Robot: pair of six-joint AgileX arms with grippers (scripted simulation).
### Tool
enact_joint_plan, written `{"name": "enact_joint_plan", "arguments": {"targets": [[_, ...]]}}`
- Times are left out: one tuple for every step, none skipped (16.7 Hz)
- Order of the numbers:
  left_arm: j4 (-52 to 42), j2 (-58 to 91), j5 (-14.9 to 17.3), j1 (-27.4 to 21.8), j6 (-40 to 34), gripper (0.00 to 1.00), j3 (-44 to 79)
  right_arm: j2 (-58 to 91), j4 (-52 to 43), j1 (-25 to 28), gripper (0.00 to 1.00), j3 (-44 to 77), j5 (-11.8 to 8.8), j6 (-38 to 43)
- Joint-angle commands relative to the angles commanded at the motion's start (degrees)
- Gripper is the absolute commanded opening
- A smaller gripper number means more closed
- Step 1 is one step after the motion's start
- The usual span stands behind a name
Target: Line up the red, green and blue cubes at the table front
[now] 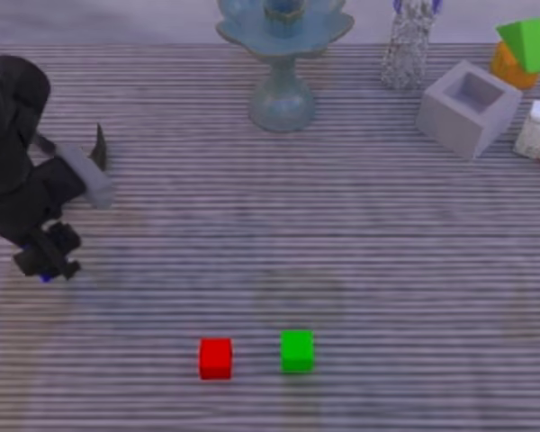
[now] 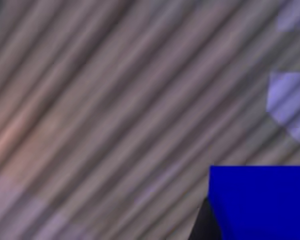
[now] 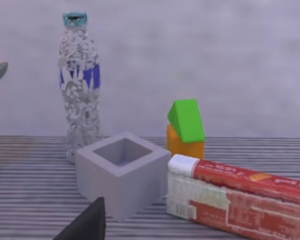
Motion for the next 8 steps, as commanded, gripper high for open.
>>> {"name": "enact_joint_plan", "arguments": {"targets": [[-2.2,-1.1,0.0,0.2,-0.1,0.00,1.2,0.0,0.0,0.0,1.00,0.0,0.0,0.0],[-4.0,-2.1,0.0,0.3,-0.1,0.00,2.1,0.0,0.0,0.0,1.00,0.0,0.0,0.0],[-5.1,-2.9,0.0,0.4,-0.1,0.00,2.9,0.0,0.0,0.0,1.00,0.0,0.0,0.0],[-5.7,-3.3,0.0,0.4,-0.1,0.00,3.2,0.0,0.0,0.0,1.00,0.0,0.0,0.0],[-5.7,-3.3,0.0,0.4,-0.1,0.00,3.3,0.0,0.0,0.0,1.00,0.0,0.0,0.0],[-5.7,-3.3,0.0,0.4,-0.1,0.00,3.3,0.0,0.0,0.0,1.00,0.0,0.0,0.0],[-5.5,-3.1,-0.1,0.1,0.0,0.00,3.1,0.0,0.0,0.0,1.00,0.0,0.0,0.0],[-5.6,-3.0,0.0,0.0,-0.1,0.00,3.2,0.0,0.0,0.0,1.00,0.0,0.0,0.0]]}}
